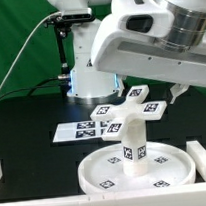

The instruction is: Assemble round table

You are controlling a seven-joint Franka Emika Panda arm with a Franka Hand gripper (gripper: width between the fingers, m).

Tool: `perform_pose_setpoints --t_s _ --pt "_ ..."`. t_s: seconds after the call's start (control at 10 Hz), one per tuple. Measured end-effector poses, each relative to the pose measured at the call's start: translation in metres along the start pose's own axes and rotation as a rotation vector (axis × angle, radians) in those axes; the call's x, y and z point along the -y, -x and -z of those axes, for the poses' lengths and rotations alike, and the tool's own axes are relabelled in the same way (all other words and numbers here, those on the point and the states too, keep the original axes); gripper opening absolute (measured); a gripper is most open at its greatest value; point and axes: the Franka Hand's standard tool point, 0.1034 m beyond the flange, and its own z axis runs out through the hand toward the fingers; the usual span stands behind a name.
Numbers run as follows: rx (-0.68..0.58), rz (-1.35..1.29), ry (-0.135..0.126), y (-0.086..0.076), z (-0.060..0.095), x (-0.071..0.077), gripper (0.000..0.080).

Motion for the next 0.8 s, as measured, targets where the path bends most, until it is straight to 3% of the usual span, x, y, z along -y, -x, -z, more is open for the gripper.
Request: perform_pose_setpoints --t_s 0.2,0.3,0.4,0.6,0.8 --pt "0.000 -0.002 -0.001 0.000 0.000 0.000 0.0649" --pt "-0.022 -0.043 -0.044 -0.002 0.006 0.007 0.0649" --pt "-0.032 -0.060 -0.051 0.000 0.009 0.013 0.0649" --pt "-0.036 -0.073 -0.059 0.000 0.000 0.022 0.0649" --pt "-0.025 -0.075 -0.057 0.001 -0.006 0.021 0.0649"
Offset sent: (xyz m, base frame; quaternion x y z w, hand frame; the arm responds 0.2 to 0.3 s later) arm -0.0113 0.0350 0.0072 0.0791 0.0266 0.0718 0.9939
